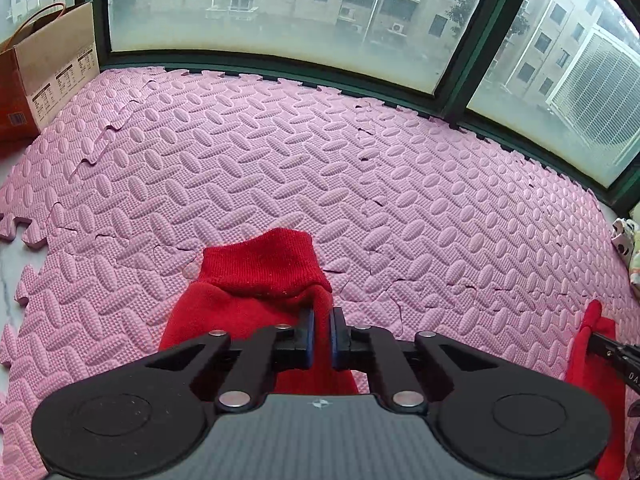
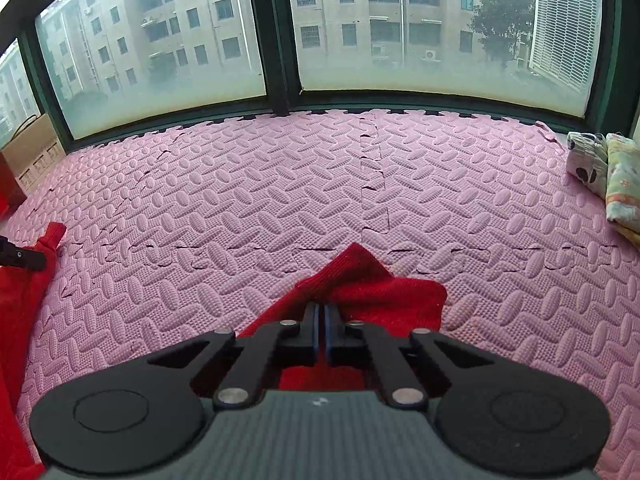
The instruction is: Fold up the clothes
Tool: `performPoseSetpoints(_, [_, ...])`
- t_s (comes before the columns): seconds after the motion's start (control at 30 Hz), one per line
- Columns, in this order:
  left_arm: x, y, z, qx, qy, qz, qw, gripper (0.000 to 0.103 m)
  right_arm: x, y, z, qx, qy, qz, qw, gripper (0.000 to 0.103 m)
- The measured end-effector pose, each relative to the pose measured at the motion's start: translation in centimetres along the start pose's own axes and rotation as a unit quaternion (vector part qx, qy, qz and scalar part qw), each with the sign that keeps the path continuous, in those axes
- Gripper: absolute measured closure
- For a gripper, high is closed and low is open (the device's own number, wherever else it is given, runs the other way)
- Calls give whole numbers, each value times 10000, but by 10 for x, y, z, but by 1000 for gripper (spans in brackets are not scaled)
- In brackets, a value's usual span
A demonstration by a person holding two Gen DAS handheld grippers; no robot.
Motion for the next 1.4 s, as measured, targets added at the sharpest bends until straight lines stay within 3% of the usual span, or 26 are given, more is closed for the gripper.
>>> performPoseSetpoints(0.13, [-6,1,19,-340,346,-498,9976,95,8,-18,26,-211,154,115,9996,100])
performPoseSetpoints(0.27, [-13,-15,19,-241,400,-505,9976,94,9,-26,40,-227,129,178,9995,94])
performPoseSetpoints(0.4, [-15,-20,14,-189,394,-592,9973,92,-7,-1,42,-352,138,164,9992,76])
performPoseSetpoints(0.5, [-16,-17,11,-172,378,-692,9967,91,-28,20,32,-216,109,45,9997,74])
performPoseSetpoints(0.53, [-17,-14,10,-172,366,-724,9966,89,-35,26,27,-157,88,2,9998,73])
performPoseSetpoints(0.63, [-19,0,7,-237,245,-726,9968,69,-51,39,8,33,-45,-60,10000,69])
performPoseSetpoints(0.8, [-20,30,-8,-230,-17,-730,9971,62,-61,34,-16,286,-521,213,9980,72])
performPoseSetpoints(0.83, [-20,36,-13,-223,-62,-721,9971,61,-61,29,-20,323,-624,259,9972,86])
performPoseSetpoints(0.93, [-19,53,-26,-205,-191,-736,9969,61,-55,21,-20,279,-595,170,9977,94])
performPoseSetpoints(1.13, [-29,73,-55,-136,-542,-859,9947,60,-35,7,8,-137,-180,29,9997,95])
performPoseSetpoints(1.27, [-30,73,-68,-54,-657,-806,9946,59,-28,-17,12,73,102,-177,9998,94])
performPoseSetpoints(1.4, [-14,87,-76,-156,-454,-780,9958,59,-25,-11,14,28,259,-275,9993,84])
Point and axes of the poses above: each gripper's, at about its wrist camera, not at the fingertips, and y roughly against the way its jaws point, x to its left, z to its top, the point moved 5 cm from there along -y, roughly the way its jaws point, and after that the axes turned 4 degrees about -x, right-handed, at the moved point
